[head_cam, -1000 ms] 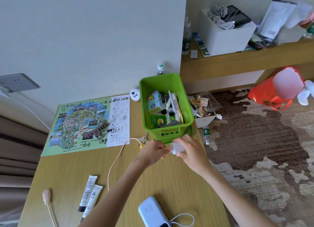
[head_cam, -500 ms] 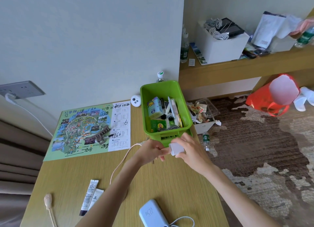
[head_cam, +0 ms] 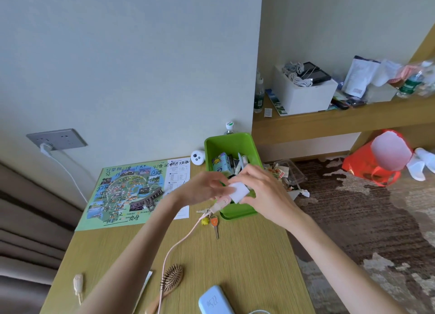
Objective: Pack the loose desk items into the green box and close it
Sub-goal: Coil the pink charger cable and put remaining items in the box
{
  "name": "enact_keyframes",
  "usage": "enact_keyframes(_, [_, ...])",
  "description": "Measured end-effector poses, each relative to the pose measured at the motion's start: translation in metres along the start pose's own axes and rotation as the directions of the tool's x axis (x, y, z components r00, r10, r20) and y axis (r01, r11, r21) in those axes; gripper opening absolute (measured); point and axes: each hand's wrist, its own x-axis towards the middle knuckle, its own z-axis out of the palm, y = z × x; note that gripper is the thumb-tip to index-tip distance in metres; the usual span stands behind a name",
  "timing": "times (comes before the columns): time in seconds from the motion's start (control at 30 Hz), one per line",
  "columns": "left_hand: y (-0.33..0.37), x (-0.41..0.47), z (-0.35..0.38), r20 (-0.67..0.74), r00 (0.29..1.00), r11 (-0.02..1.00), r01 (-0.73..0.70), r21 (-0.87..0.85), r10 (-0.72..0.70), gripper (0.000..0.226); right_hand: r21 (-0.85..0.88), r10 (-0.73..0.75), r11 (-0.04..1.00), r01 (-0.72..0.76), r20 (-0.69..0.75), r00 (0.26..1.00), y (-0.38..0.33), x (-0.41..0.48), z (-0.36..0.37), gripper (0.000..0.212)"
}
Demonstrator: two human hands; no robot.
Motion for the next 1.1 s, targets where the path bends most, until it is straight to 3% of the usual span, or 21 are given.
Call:
enact_keyframes(0.13, [0.015, -0.031, -0.023, -0.068, 0.997, 0.996, -0.042, -0.072, 0.037, 0.021, 0.027, -0.067, 0.997, 0.069, -0.074, 0.995, -0.026, 0.016, -0.010, 0.054])
enact_keyframes(0.3, [0.022, -0.072, -0.047, -0.247, 0.964, 0.962, -0.159, -0.222, 0.102, 0.024, 0.357, 0.175, 0.928, -0.104, -0.175, 0.969, -0.055, 0.032, -0.002, 0.060])
enact_keyframes(0.4, [0.021, -0.093, -0.060, -0.354, 0.923, 0.912, -0.268, -0.311, 0.150, 0.028, 0.561, 0.244, 0.808, -0.179, -0.042, 0.969, -0.076, 0.041, 0.012, 0.051])
enact_keyframes(0.53, [0.017, -0.117, -0.081, -0.450, 0.874, 0.834, -0.379, -0.402, 0.181, 0.034, 0.652, 0.169, 0.703, -0.285, 0.236, 0.957, -0.109, 0.055, 0.045, 0.036])
enact_keyframes(0.63, [0.008, -0.135, -0.102, -0.492, 0.854, 0.773, -0.426, -0.471, 0.171, 0.034, 0.715, 0.127, 0.640, -0.282, 0.264, 0.956, -0.135, 0.071, 0.070, 0.007])
enact_keyframes(0.83, [-0.016, -0.177, -0.159, -0.556, 0.828, 0.631, -0.469, -0.618, 0.071, 0.029, 0.760, 0.168, 0.560, -0.330, 0.286, 0.943, -0.166, 0.104, 0.101, 0.020])
enact_keyframes(1.0, [-0.045, -0.218, -0.217, -0.591, 0.804, 0.495, -0.539, -0.681, 0.062, 0.025, 0.740, 0.299, 0.500, -0.450, 0.340, 0.891, -0.171, 0.112, 0.125, 0.015])
enact_keyframes(1.1, [-0.066, -0.236, -0.245, -0.599, 0.799, 0.537, -0.529, -0.657, 0.054, 0.026, 0.766, 0.364, 0.422, -0.485, 0.346, 0.865, -0.180, 0.110, 0.135, 0.015])
